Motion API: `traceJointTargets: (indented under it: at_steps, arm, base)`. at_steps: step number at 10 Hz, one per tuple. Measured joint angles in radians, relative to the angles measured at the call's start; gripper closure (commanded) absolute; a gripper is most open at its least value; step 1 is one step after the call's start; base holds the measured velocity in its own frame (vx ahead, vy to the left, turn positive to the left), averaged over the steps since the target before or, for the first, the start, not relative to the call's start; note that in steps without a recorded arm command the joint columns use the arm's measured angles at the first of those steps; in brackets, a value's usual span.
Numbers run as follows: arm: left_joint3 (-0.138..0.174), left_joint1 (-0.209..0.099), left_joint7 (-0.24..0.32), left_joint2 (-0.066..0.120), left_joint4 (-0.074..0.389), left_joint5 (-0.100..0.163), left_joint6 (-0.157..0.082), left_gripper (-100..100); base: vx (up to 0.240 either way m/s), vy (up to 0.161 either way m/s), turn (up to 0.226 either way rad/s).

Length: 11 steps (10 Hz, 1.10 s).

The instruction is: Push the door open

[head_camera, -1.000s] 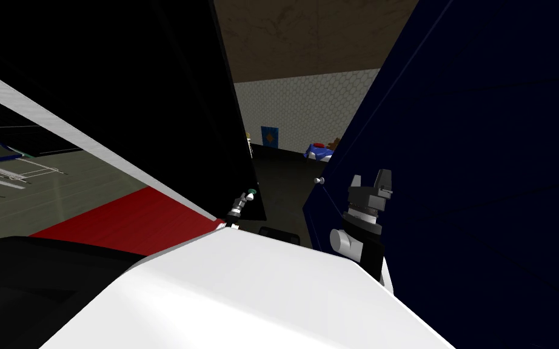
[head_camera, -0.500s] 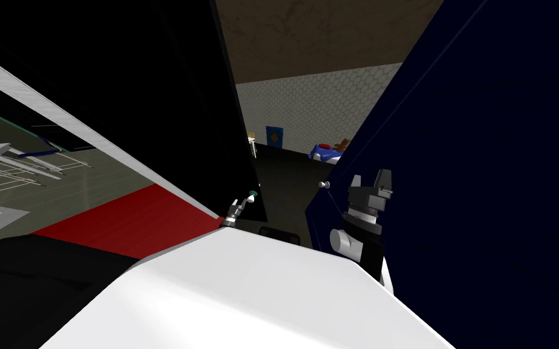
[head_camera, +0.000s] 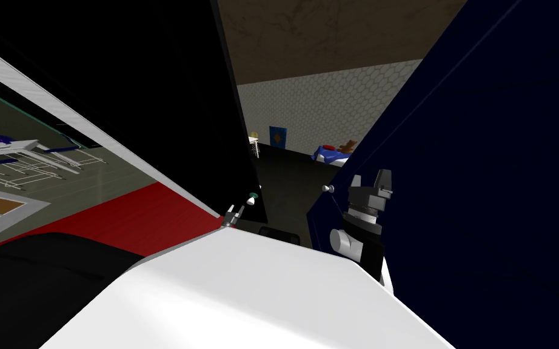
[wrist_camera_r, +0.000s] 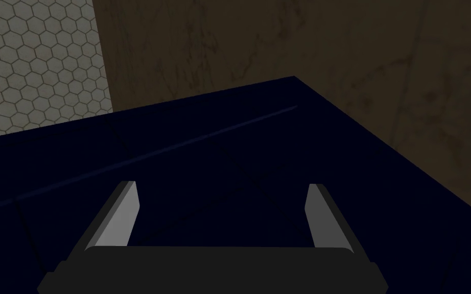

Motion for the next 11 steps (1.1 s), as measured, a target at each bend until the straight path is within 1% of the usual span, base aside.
traceJointTargets:
  at_steps: [1,2,3,4,5,6,7,8,10,11]
  arm:
    - [0.007,0.015,-0.02,-0.004,0.008,-0.011,-0.024,-100]
    - [0.011,0.056,-0.035,-0.018,-0.023,-0.031,-0.044,-100]
    - [0.018,0.06,-0.048,-0.013,-0.008,-0.036,-0.063,-100]
    - [0.023,0.078,-0.063,-0.019,-0.013,-0.049,-0.08,-100]
    - [0.03,0.105,-0.083,-0.026,-0.016,-0.064,-0.103,-100]
    - [0.036,0.115,-0.095,-0.025,-0.011,-0.07,-0.122,-100]
    - [0.04,0.147,-0.097,-0.032,-0.037,-0.082,-0.138,-100]
    - [0.045,0.151,-0.108,-0.029,-0.021,-0.085,-0.156,-100]
    - [0.056,0.187,-0.142,-0.045,-0.025,-0.11,-0.193,-100]
    - [0.066,0.201,-0.169,-0.043,0.002,-0.119,-0.228,-100]
  base:
    - [0.082,-0.017,0.127]
    - [0.051,-0.02,0.058]
    - [0.048,-0.022,0.084]
    - [0.071,-0.025,0.147]
    - [0.049,-0.024,0.045]
    - [0.047,-0.019,0.067]
    - [0.042,-0.02,0.046]
    - [0.048,-0.03,0.074]
    - [0.066,-0.042,0.093]
    - [0.061,-0.052,0.103]
